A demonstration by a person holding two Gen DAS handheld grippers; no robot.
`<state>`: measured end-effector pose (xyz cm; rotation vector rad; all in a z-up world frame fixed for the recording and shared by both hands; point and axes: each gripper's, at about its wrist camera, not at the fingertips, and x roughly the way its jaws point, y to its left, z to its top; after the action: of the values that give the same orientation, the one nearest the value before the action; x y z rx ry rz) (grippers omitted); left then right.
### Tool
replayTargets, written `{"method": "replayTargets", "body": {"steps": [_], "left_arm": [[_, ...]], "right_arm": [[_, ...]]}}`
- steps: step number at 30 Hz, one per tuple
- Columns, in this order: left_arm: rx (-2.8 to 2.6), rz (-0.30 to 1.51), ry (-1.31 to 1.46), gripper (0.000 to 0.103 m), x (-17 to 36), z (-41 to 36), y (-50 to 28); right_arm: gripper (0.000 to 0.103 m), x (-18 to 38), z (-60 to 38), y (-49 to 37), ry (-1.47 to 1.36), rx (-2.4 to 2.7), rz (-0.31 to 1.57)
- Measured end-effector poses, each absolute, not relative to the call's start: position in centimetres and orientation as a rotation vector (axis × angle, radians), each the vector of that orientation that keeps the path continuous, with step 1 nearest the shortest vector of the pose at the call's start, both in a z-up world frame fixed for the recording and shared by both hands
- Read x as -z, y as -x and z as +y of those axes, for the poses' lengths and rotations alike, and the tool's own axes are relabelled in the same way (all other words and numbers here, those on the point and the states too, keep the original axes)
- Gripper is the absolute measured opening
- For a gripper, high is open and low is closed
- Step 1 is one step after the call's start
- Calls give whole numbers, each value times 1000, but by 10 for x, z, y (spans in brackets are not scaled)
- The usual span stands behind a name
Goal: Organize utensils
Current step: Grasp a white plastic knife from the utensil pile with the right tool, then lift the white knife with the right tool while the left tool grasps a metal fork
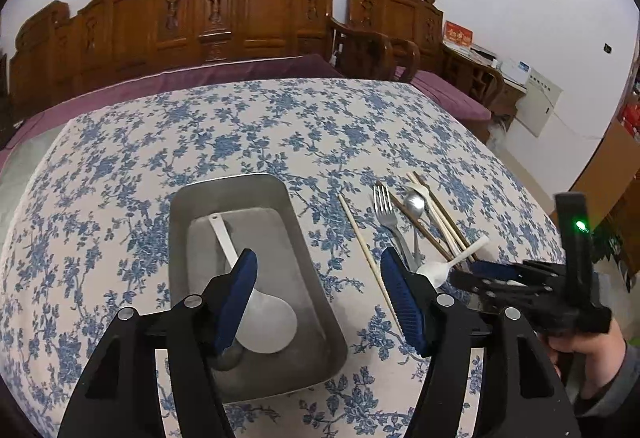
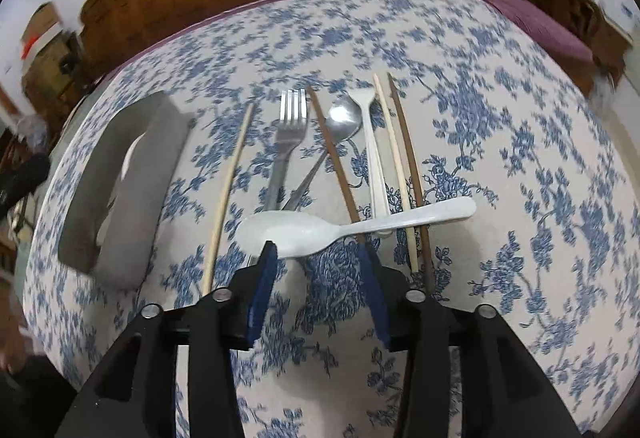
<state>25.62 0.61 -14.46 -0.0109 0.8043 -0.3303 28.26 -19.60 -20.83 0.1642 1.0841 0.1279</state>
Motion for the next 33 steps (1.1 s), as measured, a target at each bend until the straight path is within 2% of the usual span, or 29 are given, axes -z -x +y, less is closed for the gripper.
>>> {"method": "replayTargets", "body": {"steps": [7,13,16,18,20,21,23,27,33], "left_arm": [[334,802,16,61,143,6,-256],[337,800,16,61,142,3,-255],[338,799,15,61,141,2,-254],[338,799,13,62,141,2,-254],[338,799,9,61,142,1,-254],[339,800,7,61,142,0,-253],[340,800,0,61,142,-3,-252],[342,802,-13,62,143,-7,-250],[344,803,-20,62,145,-9,-251]], "right_arm": [[53,225,-197,-302,-225,-36,1125],[54,229,-180,-309,-110,-3,1111],[47,229,-179,-307,-78,12,1106],[34,229,-180,-305,-61,23,1104],[26,228,-182,-303,-67,15,1107],[19,228,-182,-302,-69,9,1107],[13,226,-181,-299,-64,3,1108],[4,223,-181,-294,-67,-22,1101],[2,213,-186,-284,-46,-60,1084]]}}
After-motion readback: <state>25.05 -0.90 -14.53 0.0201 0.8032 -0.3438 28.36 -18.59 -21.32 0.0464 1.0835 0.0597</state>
